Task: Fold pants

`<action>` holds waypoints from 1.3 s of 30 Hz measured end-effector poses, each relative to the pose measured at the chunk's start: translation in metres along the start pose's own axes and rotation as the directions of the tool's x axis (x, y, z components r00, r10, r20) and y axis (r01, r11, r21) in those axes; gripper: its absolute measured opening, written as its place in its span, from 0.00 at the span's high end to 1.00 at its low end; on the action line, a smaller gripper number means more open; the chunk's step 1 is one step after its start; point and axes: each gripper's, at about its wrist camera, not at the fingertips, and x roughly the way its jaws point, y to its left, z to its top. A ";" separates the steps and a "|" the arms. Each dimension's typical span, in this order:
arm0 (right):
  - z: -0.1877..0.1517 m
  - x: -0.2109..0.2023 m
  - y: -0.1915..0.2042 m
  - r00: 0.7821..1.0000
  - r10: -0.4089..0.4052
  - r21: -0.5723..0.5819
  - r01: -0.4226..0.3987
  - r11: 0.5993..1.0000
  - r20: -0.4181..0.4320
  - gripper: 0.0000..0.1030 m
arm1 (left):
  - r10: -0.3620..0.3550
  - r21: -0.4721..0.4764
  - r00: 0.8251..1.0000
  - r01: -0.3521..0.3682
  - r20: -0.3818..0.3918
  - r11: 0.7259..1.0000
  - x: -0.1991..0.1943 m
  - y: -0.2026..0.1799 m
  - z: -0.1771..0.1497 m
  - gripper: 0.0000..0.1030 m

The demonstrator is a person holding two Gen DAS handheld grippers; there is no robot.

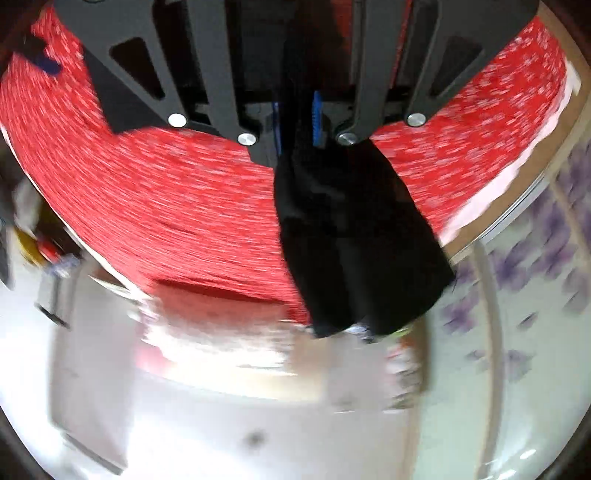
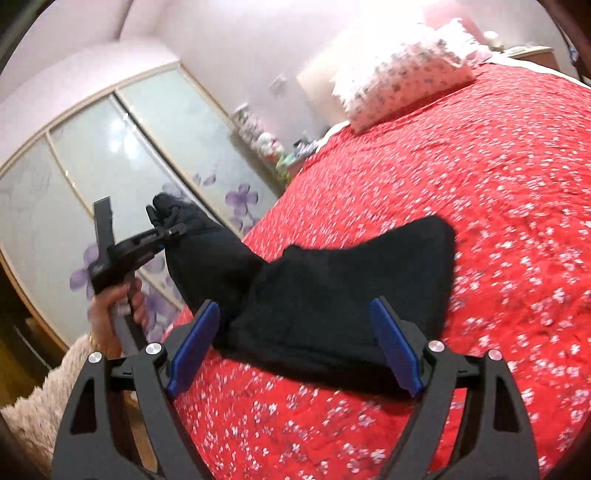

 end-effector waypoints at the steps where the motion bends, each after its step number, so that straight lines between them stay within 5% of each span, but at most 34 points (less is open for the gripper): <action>1: 0.003 -0.005 -0.005 1.000 -0.004 0.020 0.003 1.000 0.019 0.17 | -0.039 0.035 0.999 0.039 -0.007 0.999 0.002 -0.023 -0.002 0.90; 5: 0.011 -0.021 -0.024 0.996 -0.042 0.086 0.036 0.996 0.074 0.17 | -0.155 0.112 0.985 0.162 -0.071 0.980 0.012 -0.084 -0.028 0.90; 10: 0.017 -0.036 -0.050 0.990 -0.073 0.188 0.050 0.981 0.121 0.17 | -0.243 0.166 0.935 0.291 -0.260 0.942 0.039 -0.144 -0.085 0.90; 13: 0.018 -0.043 -0.057 0.986 -0.087 0.210 0.055 0.976 0.142 0.17 | -0.210 0.227 0.950 0.263 -0.229 0.938 0.036 -0.159 -0.099 0.90; 17: 0.019 -0.043 -0.057 0.986 -0.084 0.205 0.053 0.977 0.145 0.17 | -0.246 0.160 0.952 0.276 -0.185 0.948 0.020 -0.150 -0.085 0.90; 20: 0.018 -0.041 -0.061 0.988 -0.077 0.224 0.045 0.973 0.134 0.17 | -0.306 0.217 0.942 0.329 -0.136 0.919 -0.005 -0.165 -0.091 0.90; 24: 0.015 -0.034 -0.066 0.995 -0.050 0.271 0.023 0.962 0.090 0.15 | -0.293 0.339 0.919 0.372 -0.262 0.864 0.008 -0.196 -0.133 0.90; 31: 0.014 -0.023 -0.092 1.000 0.016 0.384 -0.022 0.923 0.018 0.11 | -0.253 0.365 0.924 0.349 -0.286 0.863 0.015 -0.192 -0.162 0.83; 32: 0.013 -0.021 -0.097 1.000 0.023 0.405 -0.025 0.914 0.009 0.11 | -0.239 0.379 0.929 0.337 -0.282 0.862 0.013 -0.194 -0.162 0.78; 35: 0.009 -0.010 -0.110 0.999 0.031 0.459 -0.011 0.888 -0.035 0.11 | -0.189 0.404 0.945 0.287 -0.266 0.869 0.001 -0.191 -0.164 0.35; 37: 0.009 -0.003 -0.114 0.998 0.003 0.462 0.025 0.886 -0.060 0.11 | -0.245 0.380 0.943 0.317 -0.225 0.869 -0.020 -0.180 -0.162 0.32; 39: 0.012 0.002 -0.112 0.997 -0.023 0.440 0.054 0.896 -0.077 0.11 | -0.256 0.357 0.948 0.310 -0.191 0.881 -0.035 -0.164 -0.155 0.18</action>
